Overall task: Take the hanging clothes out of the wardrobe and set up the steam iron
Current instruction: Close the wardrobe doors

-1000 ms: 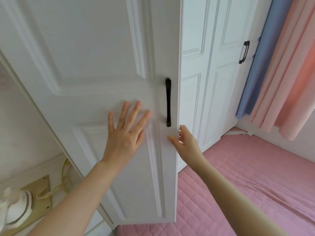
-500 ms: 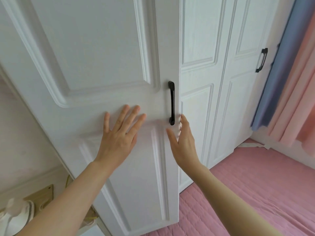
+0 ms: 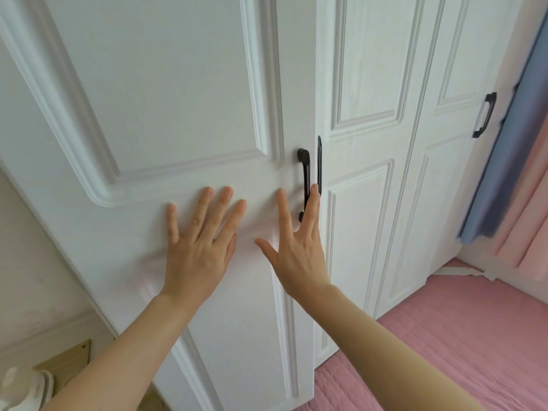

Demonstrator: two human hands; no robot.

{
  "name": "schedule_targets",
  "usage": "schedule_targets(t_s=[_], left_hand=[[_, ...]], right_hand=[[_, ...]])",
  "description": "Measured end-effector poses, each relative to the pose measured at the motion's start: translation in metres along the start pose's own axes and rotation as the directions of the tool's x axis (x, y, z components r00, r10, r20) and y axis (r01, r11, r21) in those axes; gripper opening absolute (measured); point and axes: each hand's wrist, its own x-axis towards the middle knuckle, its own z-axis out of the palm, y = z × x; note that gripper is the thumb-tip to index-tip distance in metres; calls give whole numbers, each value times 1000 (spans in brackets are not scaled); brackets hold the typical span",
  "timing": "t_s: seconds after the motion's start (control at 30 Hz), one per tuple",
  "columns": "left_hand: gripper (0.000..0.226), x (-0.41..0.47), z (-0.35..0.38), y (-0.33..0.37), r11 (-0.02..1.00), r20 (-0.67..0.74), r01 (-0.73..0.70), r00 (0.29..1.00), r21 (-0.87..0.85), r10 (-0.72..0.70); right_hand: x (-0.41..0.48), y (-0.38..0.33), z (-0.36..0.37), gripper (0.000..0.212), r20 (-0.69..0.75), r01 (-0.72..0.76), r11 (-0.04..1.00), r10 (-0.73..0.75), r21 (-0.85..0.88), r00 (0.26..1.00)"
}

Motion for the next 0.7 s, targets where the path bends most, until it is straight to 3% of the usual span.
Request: schedule_targets(t_s=[0.37,0.7], left_hand=[[52,3,24,-5,995,-13,6,1000,100,-5],[54,2,37,-8,981,-19,-16,1000,191,20]], right_hand=[[28,17,30,80,6,84,996,-85,14,996],[35,22,46,89,-15,93,996,-93,6,996]])
